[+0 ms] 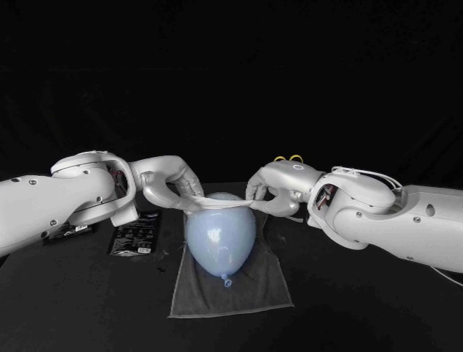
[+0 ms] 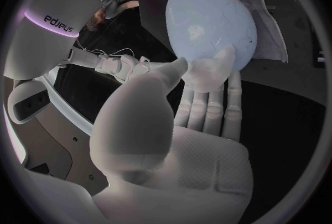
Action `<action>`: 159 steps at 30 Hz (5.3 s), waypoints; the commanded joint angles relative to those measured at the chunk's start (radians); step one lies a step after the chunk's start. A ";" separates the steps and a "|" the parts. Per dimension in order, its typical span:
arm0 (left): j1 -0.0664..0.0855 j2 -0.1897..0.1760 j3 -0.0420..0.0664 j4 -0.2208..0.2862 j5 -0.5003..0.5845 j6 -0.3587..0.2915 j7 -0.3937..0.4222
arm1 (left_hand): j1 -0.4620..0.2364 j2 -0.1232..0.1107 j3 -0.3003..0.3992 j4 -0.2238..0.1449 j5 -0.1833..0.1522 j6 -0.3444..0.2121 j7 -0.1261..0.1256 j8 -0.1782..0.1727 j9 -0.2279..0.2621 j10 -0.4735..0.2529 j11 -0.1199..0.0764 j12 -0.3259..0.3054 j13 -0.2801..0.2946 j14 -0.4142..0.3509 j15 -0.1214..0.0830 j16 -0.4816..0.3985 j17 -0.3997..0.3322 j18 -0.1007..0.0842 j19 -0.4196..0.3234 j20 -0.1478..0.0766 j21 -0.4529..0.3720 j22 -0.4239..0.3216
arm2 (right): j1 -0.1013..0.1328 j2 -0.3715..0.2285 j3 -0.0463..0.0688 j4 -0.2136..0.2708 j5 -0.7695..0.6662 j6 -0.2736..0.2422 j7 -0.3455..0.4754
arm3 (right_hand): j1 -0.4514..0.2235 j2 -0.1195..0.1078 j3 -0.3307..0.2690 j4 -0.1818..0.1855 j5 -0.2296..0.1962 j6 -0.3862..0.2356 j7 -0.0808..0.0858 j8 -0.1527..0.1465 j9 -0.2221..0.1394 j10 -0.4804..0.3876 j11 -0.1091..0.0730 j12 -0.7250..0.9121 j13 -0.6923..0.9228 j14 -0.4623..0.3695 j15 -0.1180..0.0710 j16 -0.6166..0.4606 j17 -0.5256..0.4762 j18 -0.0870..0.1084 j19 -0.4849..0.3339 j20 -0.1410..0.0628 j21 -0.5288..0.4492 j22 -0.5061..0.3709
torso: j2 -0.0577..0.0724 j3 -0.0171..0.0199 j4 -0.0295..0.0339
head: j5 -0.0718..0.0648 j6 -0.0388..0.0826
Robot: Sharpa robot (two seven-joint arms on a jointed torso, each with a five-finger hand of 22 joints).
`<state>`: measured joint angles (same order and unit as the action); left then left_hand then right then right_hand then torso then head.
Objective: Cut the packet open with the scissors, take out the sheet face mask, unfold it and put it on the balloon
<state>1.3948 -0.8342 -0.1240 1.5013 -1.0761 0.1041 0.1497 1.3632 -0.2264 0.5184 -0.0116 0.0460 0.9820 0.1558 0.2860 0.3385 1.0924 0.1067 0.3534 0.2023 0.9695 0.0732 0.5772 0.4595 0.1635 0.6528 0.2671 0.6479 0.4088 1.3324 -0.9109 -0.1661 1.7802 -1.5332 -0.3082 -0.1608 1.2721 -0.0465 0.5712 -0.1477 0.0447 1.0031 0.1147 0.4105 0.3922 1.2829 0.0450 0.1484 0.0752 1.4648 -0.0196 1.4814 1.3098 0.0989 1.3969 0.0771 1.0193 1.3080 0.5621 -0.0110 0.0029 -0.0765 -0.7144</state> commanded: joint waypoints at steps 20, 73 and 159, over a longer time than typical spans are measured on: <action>-0.010 -0.042 0.001 0.045 -0.077 -0.024 -0.004 | 0.014 -0.030 -0.090 0.084 0.003 -0.027 -0.021 0.025 0.018 -0.106 0.033 -0.007 -0.024 -0.107 0.027 0.117 0.053 0.017 0.051 0.017 -0.125 -0.103 | -0.014 -0.016 -0.001 0.035 -0.046 0.042 0.008 | -0.108 -0.161 -0.115 0.102 0.003 -0.063 0.032 -0.078 -0.039 -0.090 0.040 -0.072 -0.006 0.047 0.024 -0.008 -0.035 0.016 -0.036 0.023 -0.102 0.035 | 0.000 -0.0010 -0.0009 | 0.002 -0.009; -0.140 -0.183 0.000 0.126 0.100 -0.348 0.132 | 0.143 -0.031 -0.129 0.214 0.003 -0.041 -0.033 0.127 0.088 -0.083 -0.057 0.523 0.232 0.323 -0.083 0.749 0.527 0.019 0.333 -0.175 0.314 0.132 | -0.106 -0.093 -0.006 0.039 0.133 -0.328 0.078 | 0.226 -0.067 -0.378 0.410 0.047 -0.022 -0.004 -0.067 -0.068 0.091 -0.016 1.184 1.155 0.087 -0.020 0.061 0.157 -0.016 0.051 -0.013 0.091 0.125 | 0.001 -0.0009 0.0000 | 0.050 -0.018; -0.214 -0.061 0.001 0.041 -0.126 -0.490 0.149 | 0.143 -0.004 -0.216 0.297 0.003 -0.024 -0.056 0.132 0.053 -0.081 -0.078 0.570 0.280 0.383 -0.099 0.813 0.657 0.020 0.308 -0.183 0.375 0.172 | -0.030 0.352 0.002 -0.240 0.111 -0.136 -0.174 | 0.109 -0.077 -0.326 0.432 0.021 -0.042 0.013 -0.105 -0.094 0.172 0.001 1.298 1.330 0.096 -0.005 0.078 0.212 -0.021 0.058 0.000 0.117 0.153 | 0.000 -0.0023 0.0006 | 0.066 -0.039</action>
<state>1.1817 -0.8979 -0.1244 1.5414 -1.2133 -0.4020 0.2859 1.5016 -0.2352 0.2996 0.2816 0.0466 0.9523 0.1004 0.4212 0.3932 1.0099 0.0304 0.9266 0.4834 1.3528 -0.0230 1.3862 1.1178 0.1681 0.9665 0.0840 1.0175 0.5795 1.3019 -0.5659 -0.1642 1.5488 -1.3945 -0.4881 -0.2895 1.3906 -0.1196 0.2484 0.2857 0.0693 0.9665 0.1261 0.3111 0.2986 1.4559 0.0432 1.4509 1.3079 1.4654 -0.0294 1.5549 1.3081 0.0833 1.4535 0.0703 1.1424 1.3081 0.5622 -0.0141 0.0035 -0.0104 -0.7540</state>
